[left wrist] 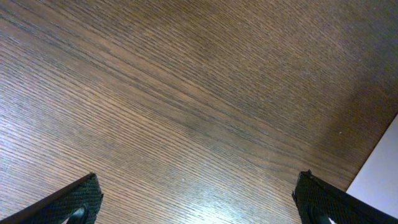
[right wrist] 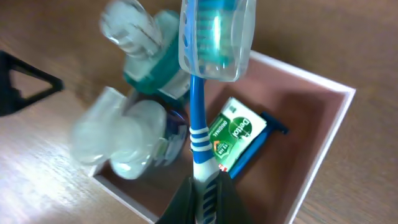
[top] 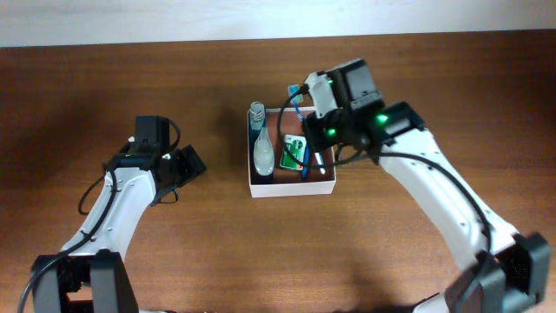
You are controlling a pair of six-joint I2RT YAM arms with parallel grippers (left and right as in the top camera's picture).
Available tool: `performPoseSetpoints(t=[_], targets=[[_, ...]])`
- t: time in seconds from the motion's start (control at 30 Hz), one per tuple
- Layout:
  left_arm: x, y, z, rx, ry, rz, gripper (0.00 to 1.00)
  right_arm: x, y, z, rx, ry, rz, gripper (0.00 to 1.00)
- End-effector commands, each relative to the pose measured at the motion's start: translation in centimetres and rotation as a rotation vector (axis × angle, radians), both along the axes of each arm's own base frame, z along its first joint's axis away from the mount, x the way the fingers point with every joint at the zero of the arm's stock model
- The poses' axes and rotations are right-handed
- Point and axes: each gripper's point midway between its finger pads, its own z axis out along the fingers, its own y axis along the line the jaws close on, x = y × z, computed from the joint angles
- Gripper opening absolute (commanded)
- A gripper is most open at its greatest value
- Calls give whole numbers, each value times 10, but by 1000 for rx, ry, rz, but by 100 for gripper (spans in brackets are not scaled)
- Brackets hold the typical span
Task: Pack container
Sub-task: 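Carry the blue toothbrush into the pink box with the right gripper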
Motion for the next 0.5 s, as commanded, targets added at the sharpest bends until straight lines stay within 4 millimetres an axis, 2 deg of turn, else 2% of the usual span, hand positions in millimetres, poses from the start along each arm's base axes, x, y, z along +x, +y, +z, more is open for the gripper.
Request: performPoseSetpoints(t=[0.0,0.13,0.27,0.47], targets=[[-1,2,-2,8,7,-1,100,11,4,-27,-35,34,-14,4],[-1,2,-2,8,7,-1,100,17,6,-52,-53,73,-13,4],[-1,2,-2,8,7,-1,100,15,6,-69,-72,115,-13,4],[-1,2,-2,8,7,-1,99,10,1,-81,-102,158,-18,4]])
